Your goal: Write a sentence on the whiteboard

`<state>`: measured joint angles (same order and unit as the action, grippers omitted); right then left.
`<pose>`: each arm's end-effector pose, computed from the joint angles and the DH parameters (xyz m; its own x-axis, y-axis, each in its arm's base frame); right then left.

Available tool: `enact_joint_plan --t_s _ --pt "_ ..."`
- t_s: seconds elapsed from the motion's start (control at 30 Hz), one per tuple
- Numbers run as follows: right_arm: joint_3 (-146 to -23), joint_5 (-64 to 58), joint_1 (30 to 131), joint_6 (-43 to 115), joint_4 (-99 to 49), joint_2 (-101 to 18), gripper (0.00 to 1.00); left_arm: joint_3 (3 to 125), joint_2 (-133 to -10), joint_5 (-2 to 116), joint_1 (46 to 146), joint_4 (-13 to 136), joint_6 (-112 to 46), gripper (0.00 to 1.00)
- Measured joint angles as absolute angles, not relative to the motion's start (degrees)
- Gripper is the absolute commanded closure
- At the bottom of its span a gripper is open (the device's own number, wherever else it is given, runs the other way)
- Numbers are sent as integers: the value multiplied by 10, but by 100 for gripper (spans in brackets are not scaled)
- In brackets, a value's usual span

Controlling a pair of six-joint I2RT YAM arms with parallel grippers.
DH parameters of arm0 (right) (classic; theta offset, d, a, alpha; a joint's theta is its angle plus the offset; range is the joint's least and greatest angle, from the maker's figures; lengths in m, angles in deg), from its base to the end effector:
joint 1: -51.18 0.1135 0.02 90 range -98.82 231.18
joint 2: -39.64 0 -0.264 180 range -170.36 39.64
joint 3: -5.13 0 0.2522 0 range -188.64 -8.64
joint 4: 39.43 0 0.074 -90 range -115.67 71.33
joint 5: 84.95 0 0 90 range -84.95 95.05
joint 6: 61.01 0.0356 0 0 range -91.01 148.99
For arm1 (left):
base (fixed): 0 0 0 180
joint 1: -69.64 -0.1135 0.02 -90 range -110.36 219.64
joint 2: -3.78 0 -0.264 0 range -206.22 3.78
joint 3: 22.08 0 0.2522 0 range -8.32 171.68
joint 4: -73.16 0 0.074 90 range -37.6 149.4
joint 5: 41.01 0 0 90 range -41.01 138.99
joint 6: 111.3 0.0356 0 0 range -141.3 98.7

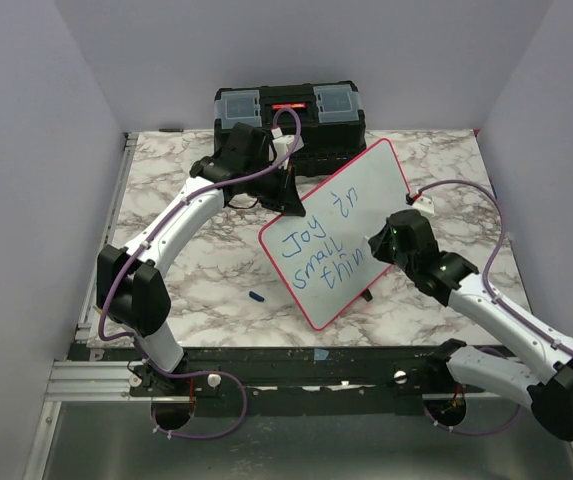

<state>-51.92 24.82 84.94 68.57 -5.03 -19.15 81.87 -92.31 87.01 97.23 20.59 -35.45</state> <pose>0.1913 0.1134 0.2682 -0.5664 0.3426 -0.7495 0.0844 0.9288 0.3608 0.3181 -0.1910 0.3387 -0.7886 0.1948 -0.5832 0.5775 0.5601 -0.5939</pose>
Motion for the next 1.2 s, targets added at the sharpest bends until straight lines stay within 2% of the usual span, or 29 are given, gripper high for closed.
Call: enact_joint_plan --t_s 0.5,1.2 --pt "-484 208 848 687 -59 -158 99 819 -923 870 972 205 -354 100" --pt "-496 249 848 688 -17 -179 99 819 -923 870 972 206 -354 100"
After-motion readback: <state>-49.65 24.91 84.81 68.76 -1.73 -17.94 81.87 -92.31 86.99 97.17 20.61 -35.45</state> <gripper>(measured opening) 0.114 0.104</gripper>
